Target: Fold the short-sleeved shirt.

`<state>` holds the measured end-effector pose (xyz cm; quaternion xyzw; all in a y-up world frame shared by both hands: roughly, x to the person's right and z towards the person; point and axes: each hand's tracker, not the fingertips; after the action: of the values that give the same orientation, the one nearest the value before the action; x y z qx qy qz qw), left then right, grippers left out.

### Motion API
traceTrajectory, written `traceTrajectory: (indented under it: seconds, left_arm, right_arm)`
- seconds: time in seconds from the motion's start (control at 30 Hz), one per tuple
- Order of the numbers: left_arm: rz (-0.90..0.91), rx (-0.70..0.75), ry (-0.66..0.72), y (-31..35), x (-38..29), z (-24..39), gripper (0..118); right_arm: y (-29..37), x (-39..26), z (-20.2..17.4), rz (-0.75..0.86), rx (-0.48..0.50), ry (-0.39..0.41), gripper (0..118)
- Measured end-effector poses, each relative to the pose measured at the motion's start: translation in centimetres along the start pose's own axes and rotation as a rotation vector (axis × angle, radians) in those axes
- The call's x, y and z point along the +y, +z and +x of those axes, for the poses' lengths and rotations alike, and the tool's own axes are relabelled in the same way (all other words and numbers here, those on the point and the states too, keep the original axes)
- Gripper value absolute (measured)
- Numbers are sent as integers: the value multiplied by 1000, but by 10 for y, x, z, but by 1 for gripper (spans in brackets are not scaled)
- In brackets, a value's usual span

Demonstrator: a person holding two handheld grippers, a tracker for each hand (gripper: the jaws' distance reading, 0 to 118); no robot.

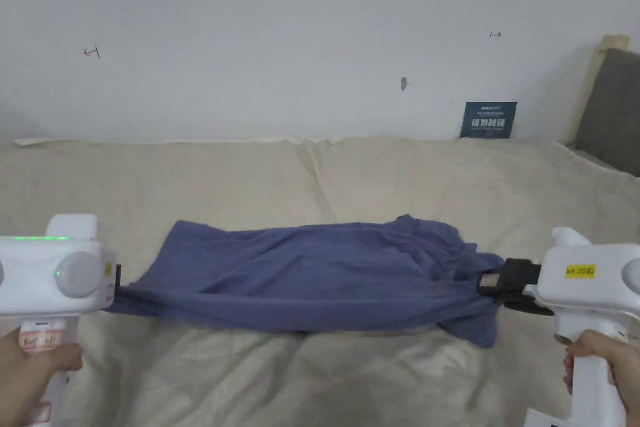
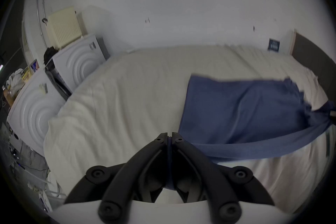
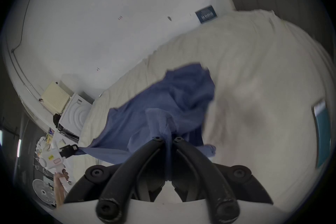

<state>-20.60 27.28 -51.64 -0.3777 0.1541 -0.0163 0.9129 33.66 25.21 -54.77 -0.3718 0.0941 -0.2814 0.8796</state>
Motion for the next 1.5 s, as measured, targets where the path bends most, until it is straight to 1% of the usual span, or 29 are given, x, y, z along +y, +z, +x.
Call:
traceTrajectory:
  seconds: [0.03,0.07,0.17,0.2,0.23,0.3,0.37,0.5,0.53,0.63,0.8,0.83,0.87,0.9,0.93,0.97,1.0,1.03,1.07,1.1,1.17,1.23,1.3,1.33,1.37,1.4,1.43,1.47,1.5]
  left_arm:
    - [8,17,1,4,-19,-3,3]
    - [-2,27,15,9,-34,-5,3]
    - [-36,-44,74,28,-68,-17,3]
    - [-34,-39,61,36,-78,-19,3]
    - [-14,-22,51,45,-91,-20,3]
    - [-9,24,-22,55,-114,-24,3]
    - [-20,22,11,68,-134,-28,3]
    - [-22,-12,37,89,-173,-32,3]
    - [-28,-17,39,94,-183,-30,3]
    - [-52,-23,18,100,-208,-28,3]
    - [-56,-37,39,100,-230,-33,5]
    - [-65,-41,33,98,-231,-33,10]
    - [-70,-23,15,96,-233,-32,35]
    - [-67,-21,-1,96,-234,-31,45]
    - [-67,-13,-11,97,-235,-31,57]
    - [-65,-15,-10,97,-236,-32,69]
    - [-66,-26,-9,99,-236,-34,100]
    - [-45,-35,13,105,-235,-36,118]
    - [-20,-44,25,120,-237,-39,117]
    - [2,-58,33,127,-235,-41,117]
    - [12,-70,33,142,-232,-45,117]
    - [34,-95,36,152,-228,-46,117]
    - [57,-109,41,167,-227,-47,117]
    - [64,-110,41,175,-227,-47,115]
    - [78,-114,40,183,-228,-46,108]
    - [91,-114,42,188,-230,-46,99]
    - [92,-117,34,193,-234,-45,84]
    - [125,-128,26,192,-240,-46,52]
    - [137,-133,16,189,-250,-45,24]
  right_arm:
    - [6,-14,4,-6,-2,2,2]
    - [14,-30,5,-22,-16,39,2]
    - [37,-65,8,35,-110,121,2]
    - [46,-75,13,54,-91,117,2]
    - [51,-81,23,3,-77,103,2]
    - [72,-102,32,-2,-66,75,2]
    - [91,-122,34,25,-62,86,2]
    - [114,-153,43,17,-147,168,2]
    - [115,-159,48,6,-159,170,2]
    - [119,-178,61,-23,-167,112,2]
    - [118,-198,72,-40,-184,129,4]
    - [115,-198,74,-52,-183,123,8]
    - [111,-196,75,-92,-181,122,24]
    - [109,-196,68,-147,-221,116,29]
    - [105,-195,63,-192,-292,144,34]
    - [107,-196,58,-169,-292,200,40]
    - [108,-197,55,-138,-291,247,60]
    - [111,-200,50,-123,-302,289,79]
    - [116,-201,45,-95,-320,311,93]
    - [122,-202,41,-60,-331,326,93]
    - [135,-202,34,-24,-306,345,93]
    - [152,-204,26,38,-296,331,93]
    - [171,-208,19,83,-248,328,93]
    - [181,-212,15,104,-224,332,92]
    - [190,-218,11,128,-206,340,88]
    - [196,-224,6,148,-206,342,79]
    - [201,-229,2,176,-196,367,60]
    - [203,-234,-3,189,-216,387,26]
    - [203,-238,-10,185,-272,396,7]
